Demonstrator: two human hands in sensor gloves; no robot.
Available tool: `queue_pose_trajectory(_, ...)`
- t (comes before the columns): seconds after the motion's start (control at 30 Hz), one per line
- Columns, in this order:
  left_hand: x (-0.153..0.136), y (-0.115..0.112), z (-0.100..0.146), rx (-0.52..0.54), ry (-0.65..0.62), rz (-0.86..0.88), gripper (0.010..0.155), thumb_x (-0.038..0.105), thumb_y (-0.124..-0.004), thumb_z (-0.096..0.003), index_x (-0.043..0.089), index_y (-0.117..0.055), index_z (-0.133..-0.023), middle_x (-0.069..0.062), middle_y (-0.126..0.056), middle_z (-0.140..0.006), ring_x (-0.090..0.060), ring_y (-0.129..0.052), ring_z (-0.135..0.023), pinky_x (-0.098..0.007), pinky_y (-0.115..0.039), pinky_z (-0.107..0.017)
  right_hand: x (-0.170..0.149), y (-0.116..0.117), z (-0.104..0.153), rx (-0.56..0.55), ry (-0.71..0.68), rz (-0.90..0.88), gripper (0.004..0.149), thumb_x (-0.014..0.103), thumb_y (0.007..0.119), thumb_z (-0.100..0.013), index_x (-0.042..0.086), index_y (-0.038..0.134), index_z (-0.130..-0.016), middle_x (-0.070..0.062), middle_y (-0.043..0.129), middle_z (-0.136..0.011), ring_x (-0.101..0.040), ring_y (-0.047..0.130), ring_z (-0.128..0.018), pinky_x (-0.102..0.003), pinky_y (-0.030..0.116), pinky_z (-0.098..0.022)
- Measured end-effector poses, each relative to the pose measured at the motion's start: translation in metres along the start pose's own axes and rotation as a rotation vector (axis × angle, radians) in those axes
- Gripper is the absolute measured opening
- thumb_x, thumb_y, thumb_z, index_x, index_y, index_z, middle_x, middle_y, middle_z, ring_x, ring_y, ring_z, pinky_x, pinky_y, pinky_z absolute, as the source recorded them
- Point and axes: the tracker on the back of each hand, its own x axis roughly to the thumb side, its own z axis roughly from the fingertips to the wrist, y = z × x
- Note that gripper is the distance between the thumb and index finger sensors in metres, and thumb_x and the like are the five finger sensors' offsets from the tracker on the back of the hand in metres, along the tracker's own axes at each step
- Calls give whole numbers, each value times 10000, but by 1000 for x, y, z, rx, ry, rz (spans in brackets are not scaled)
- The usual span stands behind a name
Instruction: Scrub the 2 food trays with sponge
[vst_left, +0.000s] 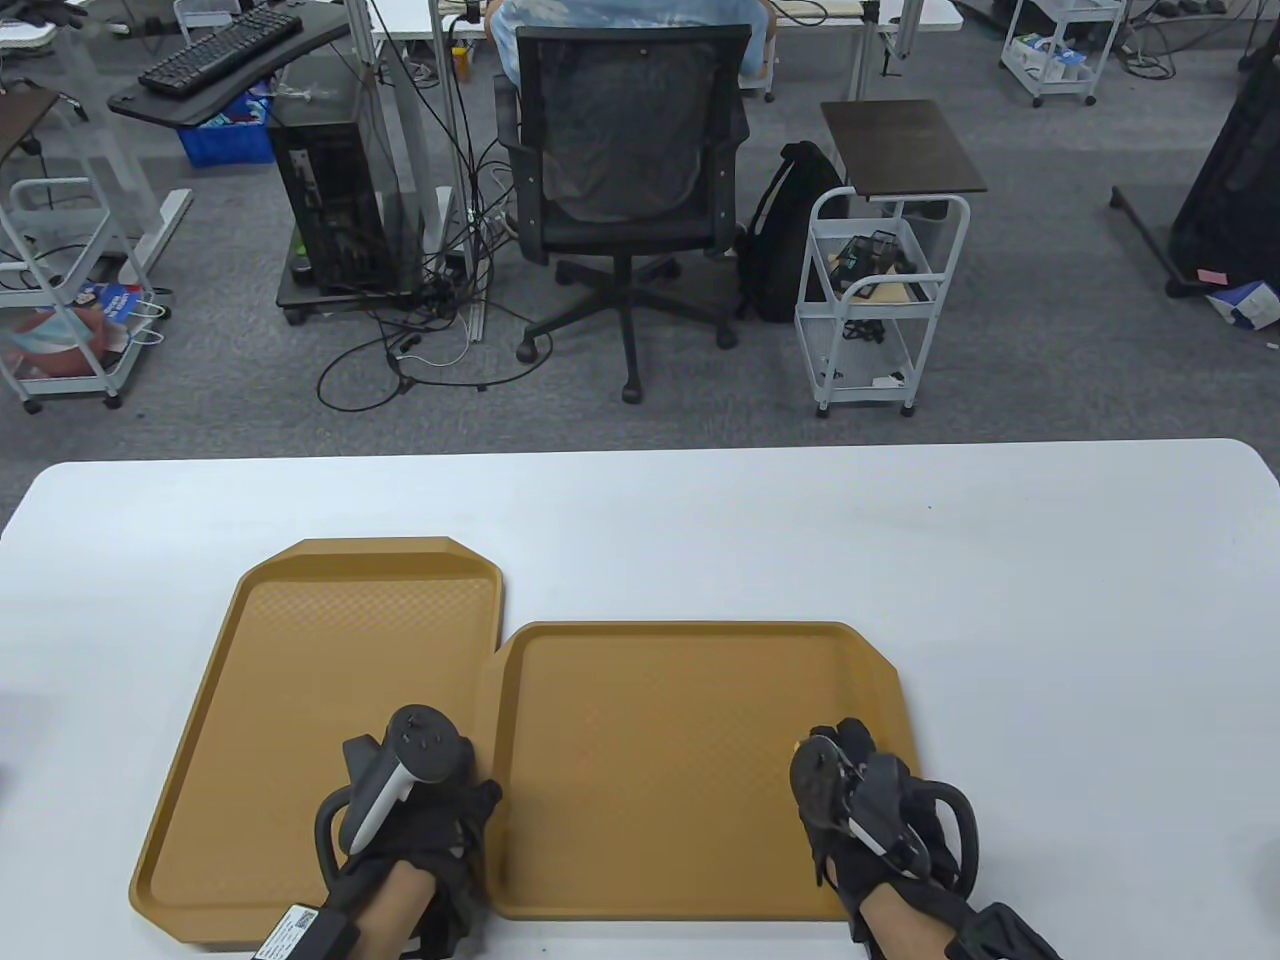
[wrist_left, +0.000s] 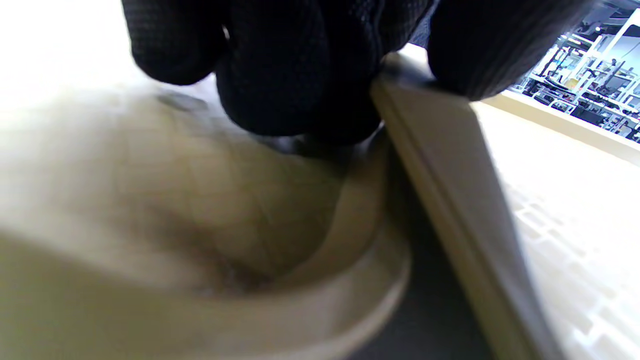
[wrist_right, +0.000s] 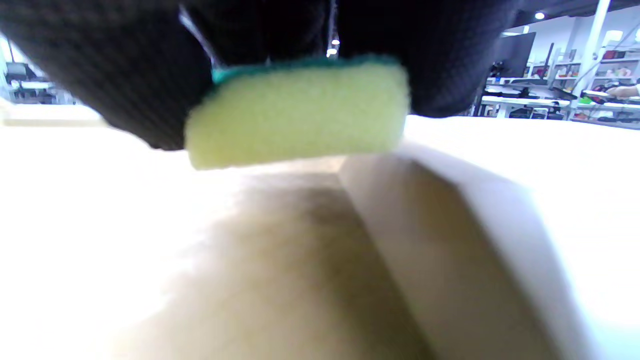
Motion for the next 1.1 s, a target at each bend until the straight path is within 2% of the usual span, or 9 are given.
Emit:
queue_pose_trajectory(0.17,4,-1,2,27,6,-36,783,603,-870,-395,241,-664,-1058,-10,-987,-670,-255,-992,-481,-480,-790,-533,-28,-16,17,-58,6,-58,691,427,929,-422,261,649,-1031,-90,586,-1115,-410,861,-819,-533,784,-602)
queue_pose_trajectory(0.3,8,-2,4,55,19,-57,791,605,-895,-382,236,-686,-1050,-14,-994,-673,-251,-998,-472,-480,-799,-524,-49,-23,28,-91,9,-126,686,421,933,-420,268,655,-1029,-80,586,-1119,-407,851,-834,-538,775,-619)
queue_pose_trajectory(0.63,11,1,0,19,105,-6,812,581,-943,-376,197,-691,-1046,-9,-1007,-664,-242,-976,-402,-482,-804,-501,-70,-39,35,-142,-4,-249,686,410,937,-421,270,656,-1031,-76,576,-1126,-413,836,-845,-544,762,-627)
queue_pose_trajectory(0.77,6,9,-4,-61,122,132,805,619,-942,-370,198,-732,-1023,13,-995,-604,-225,-938,-365,-486,-792,-500,-72,-41,36,-140,-14,-277,685,408,936,-422,267,657,-1031,-79,576,-1126,-415,836,-843,-546,761,-626)
queue_pose_trajectory(0.83,4,15,-5,-73,129,215,677,616,-951,-371,217,-840,-906,18,-986,-606,-232,-933,-392,-490,-778,-522,-72,-42,36,-140,-23,-296,684,407,936,-423,267,657,-1031,-79,576,-1126,-417,836,-842,-546,762,-625)
queue_pose_trajectory(0.9,4,20,-6,-103,96,318,610,619,-933,-386,270,-807,-870,56,-963,-678,-214,-954,-460,-471,-783,-539,-72,-43,37,-141,-28,-312,683,407,934,-424,263,657,-1031,-82,577,-1125,-416,837,-840,-546,762,-624)
queue_pose_trajectory(0.93,5,22,-6,-100,78,355,594,607,-913,-404,270,-777,-874,40,-951,-776,-226,-991,-536,-453,-804,-529,-72,-44,37,-145,-31,-317,683,406,935,-423,264,658,-1031,-82,576,-1126,-417,838,-838,-547,763,-622)
queue_pose_trajectory(1.0,8,26,-7,-61,50,404,578,581,-882,-417,252,-740,-870,0,-963,-834,-215,-1110,-536,-418,-901,-453,-73,-45,39,-146,-38,-323,680,407,932,-425,263,658,-1031,-82,579,-1124,-417,839,-838,-546,764,-622)
queue_pose_trajectory(1.1,9,28,-11,-93,52,535,550,539,-872,-441,237,-710,-871,33,-1032,-713,-172,-1208,-376,-357,-993,-320,-74,-46,40,-150,-42,-346,679,403,932,-426,262,658,-1031,-85,580,-1123,-419,839,-837,-548,764,-620)
